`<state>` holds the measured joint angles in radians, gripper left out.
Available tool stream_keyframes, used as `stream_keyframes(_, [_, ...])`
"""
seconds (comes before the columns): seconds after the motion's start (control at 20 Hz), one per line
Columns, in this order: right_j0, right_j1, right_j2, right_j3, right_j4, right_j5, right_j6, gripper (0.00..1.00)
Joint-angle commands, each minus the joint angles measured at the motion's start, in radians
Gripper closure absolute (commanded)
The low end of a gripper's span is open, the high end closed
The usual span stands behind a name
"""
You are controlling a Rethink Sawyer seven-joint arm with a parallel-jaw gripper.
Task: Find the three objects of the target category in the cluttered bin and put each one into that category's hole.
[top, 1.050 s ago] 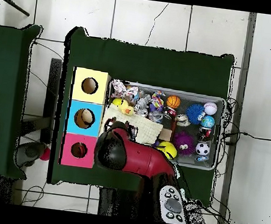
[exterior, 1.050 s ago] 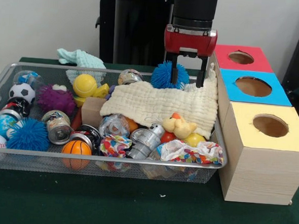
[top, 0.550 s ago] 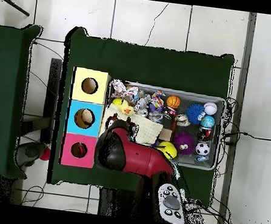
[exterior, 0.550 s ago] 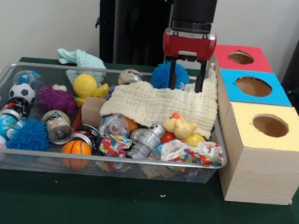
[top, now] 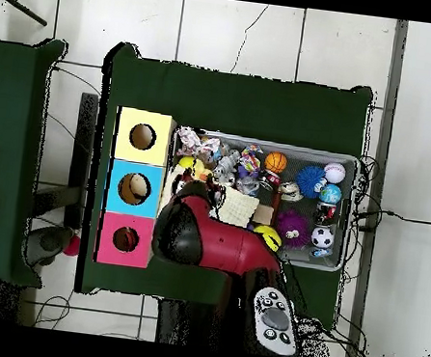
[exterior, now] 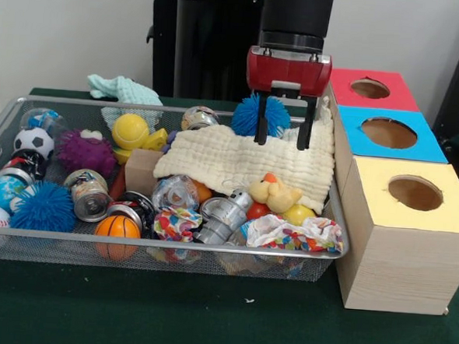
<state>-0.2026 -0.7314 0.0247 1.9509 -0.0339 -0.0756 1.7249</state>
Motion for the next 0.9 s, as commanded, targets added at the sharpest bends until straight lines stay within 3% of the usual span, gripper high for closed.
stream_keyframes(0.05, [-0.016, 0.032, 0.012, -0.088, -0.044, -0.015, 0.096, 0.0])
stream_keyframes(0.9, [0.011, 0.216, -0.039, -0.128, -0.087, -0.186, 0.123, 0.0])
